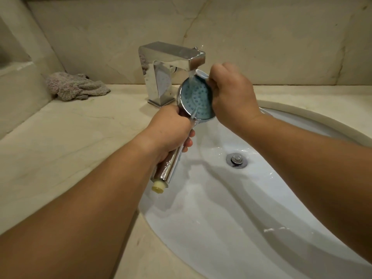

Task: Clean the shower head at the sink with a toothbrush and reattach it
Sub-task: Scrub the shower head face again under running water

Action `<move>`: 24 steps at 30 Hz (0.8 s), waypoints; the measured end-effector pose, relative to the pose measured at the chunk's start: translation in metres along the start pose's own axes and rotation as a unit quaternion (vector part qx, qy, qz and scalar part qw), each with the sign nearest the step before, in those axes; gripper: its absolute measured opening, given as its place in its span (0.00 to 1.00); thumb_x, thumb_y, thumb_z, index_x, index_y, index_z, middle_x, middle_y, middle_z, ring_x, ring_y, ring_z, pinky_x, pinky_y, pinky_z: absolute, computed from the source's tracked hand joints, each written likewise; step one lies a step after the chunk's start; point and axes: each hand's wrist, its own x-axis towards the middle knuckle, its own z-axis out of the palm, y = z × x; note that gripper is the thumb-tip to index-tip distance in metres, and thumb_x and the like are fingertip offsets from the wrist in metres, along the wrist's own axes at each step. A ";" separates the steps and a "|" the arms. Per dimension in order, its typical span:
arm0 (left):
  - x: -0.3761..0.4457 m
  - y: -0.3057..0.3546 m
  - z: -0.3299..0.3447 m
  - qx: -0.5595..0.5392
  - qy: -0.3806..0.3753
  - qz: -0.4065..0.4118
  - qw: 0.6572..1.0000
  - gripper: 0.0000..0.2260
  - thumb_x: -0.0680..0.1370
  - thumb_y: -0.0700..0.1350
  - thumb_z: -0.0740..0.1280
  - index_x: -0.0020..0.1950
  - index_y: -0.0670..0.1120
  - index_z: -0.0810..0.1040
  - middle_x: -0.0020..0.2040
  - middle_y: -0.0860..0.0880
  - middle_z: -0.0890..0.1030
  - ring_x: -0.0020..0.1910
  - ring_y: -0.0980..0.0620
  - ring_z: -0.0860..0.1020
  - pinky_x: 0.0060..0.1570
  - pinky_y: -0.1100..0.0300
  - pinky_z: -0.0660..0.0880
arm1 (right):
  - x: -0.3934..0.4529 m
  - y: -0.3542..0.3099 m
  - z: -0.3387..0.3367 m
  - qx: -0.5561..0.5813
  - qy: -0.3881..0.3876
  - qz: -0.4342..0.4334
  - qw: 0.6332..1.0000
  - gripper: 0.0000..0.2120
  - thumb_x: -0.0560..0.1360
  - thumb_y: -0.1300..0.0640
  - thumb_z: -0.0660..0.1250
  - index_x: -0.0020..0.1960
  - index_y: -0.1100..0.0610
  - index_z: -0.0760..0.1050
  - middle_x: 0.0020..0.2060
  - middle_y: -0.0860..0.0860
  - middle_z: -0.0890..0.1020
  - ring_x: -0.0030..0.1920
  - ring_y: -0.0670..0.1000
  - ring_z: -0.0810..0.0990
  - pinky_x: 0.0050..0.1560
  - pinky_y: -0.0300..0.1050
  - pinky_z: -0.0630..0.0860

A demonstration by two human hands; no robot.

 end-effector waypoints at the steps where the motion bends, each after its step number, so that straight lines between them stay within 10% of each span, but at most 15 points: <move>1: 0.001 0.000 0.001 0.003 0.003 -0.001 1.000 0.06 0.82 0.37 0.63 0.56 0.42 0.78 0.40 0.42 0.79 0.29 0.49 0.76 0.31 0.56 0.75 | -0.001 -0.003 0.001 -0.011 -0.006 -0.025 1.000 0.04 0.77 0.61 0.61 0.43 0.57 0.68 0.40 0.56 0.71 0.37 0.56 0.68 0.32 0.44 0.60; 9: 0.002 0.001 -0.003 0.023 0.002 0.007 1.000 0.08 0.82 0.38 0.62 0.58 0.44 0.79 0.42 0.42 0.81 0.34 0.47 0.78 0.34 0.56 0.77 | -0.029 -0.005 -0.004 -0.033 -0.052 -0.211 0.975 0.04 0.70 0.69 0.61 0.43 0.64 0.74 0.37 0.60 0.75 0.34 0.55 0.67 0.30 0.45 0.62; 15: -0.001 0.003 0.000 0.009 -0.010 0.007 1.000 0.05 0.82 0.38 0.63 0.55 0.42 0.78 0.41 0.43 0.80 0.29 0.50 0.76 0.31 0.56 0.75 | -0.003 0.002 -0.016 -0.013 0.018 -0.063 0.998 0.08 0.75 0.59 0.59 0.43 0.63 0.72 0.39 0.60 0.75 0.35 0.53 0.64 0.30 0.37 0.51; 19: -0.002 0.004 -0.003 -0.006 -0.009 0.003 1.000 0.07 0.82 0.38 0.63 0.58 0.42 0.78 0.41 0.43 0.79 0.31 0.49 0.76 0.32 0.55 0.76 | -0.033 0.000 -0.005 -0.004 -0.030 -0.128 0.991 0.04 0.72 0.68 0.59 0.41 0.65 0.73 0.37 0.61 0.75 0.34 0.55 0.68 0.31 0.42 0.60; 24: -0.004 0.004 -0.001 -0.025 -0.018 -0.010 0.999 0.07 0.83 0.36 0.62 0.59 0.41 0.77 0.41 0.42 0.78 0.30 0.49 0.74 0.31 0.56 0.74 | -0.039 0.021 -0.009 0.009 0.020 -0.005 1.000 0.04 0.74 0.70 0.61 0.42 0.64 0.71 0.39 0.60 0.73 0.35 0.55 0.67 0.33 0.49 0.66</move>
